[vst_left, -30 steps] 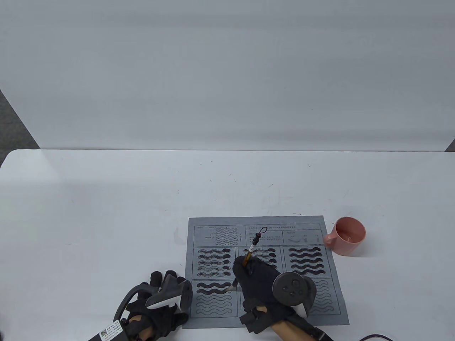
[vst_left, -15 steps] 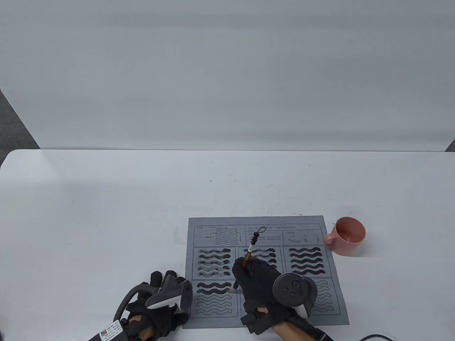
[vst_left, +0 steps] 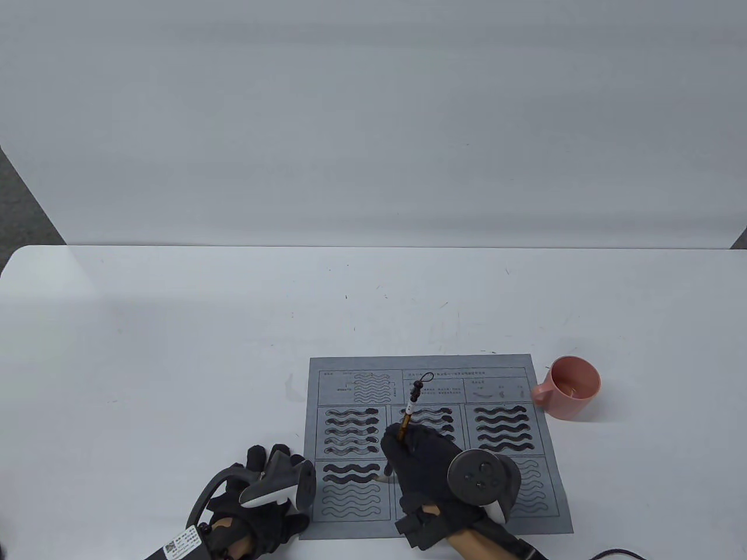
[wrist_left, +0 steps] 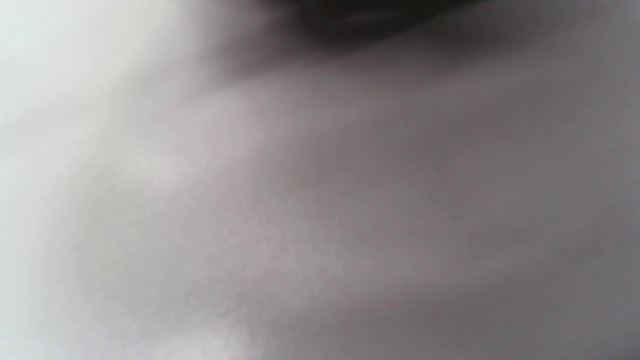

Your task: Trace patterns on water writing practice cloth with Chinese brush

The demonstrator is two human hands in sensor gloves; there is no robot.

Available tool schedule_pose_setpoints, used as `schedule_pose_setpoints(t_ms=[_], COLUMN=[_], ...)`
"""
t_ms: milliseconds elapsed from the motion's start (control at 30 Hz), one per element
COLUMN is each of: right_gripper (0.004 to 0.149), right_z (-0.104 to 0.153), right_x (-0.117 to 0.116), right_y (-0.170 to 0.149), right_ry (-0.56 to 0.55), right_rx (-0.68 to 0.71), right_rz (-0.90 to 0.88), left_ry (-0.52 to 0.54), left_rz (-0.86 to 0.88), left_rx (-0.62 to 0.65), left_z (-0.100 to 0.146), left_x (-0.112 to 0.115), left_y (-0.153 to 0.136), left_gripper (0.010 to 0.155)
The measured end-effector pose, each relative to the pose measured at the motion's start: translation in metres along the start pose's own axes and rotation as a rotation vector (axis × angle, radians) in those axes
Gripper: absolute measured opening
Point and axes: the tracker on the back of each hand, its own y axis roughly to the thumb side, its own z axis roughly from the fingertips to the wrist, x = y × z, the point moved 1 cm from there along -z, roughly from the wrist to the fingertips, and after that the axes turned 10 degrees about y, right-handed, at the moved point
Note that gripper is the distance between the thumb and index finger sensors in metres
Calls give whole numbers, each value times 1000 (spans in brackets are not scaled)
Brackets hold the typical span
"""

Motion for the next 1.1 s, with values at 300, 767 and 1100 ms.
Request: schedule_pose_setpoints(t_ms=[300,767,1100], right_gripper=[38,38,37], right_z=[0,0,0], right_x=[1,-14,-34], right_y=[3,24,33], right_ry=[0,140,220], right_rx=[9,94,143], right_rz=[-23,-144,-116], left_ry=[0,1,0], left_rz=[0,-2,-2], left_rx=[0,0,-1], left_z=[0,0,0], left_x=[0,0,0], left_y=[0,0,0], left_gripper=[93,93,93])
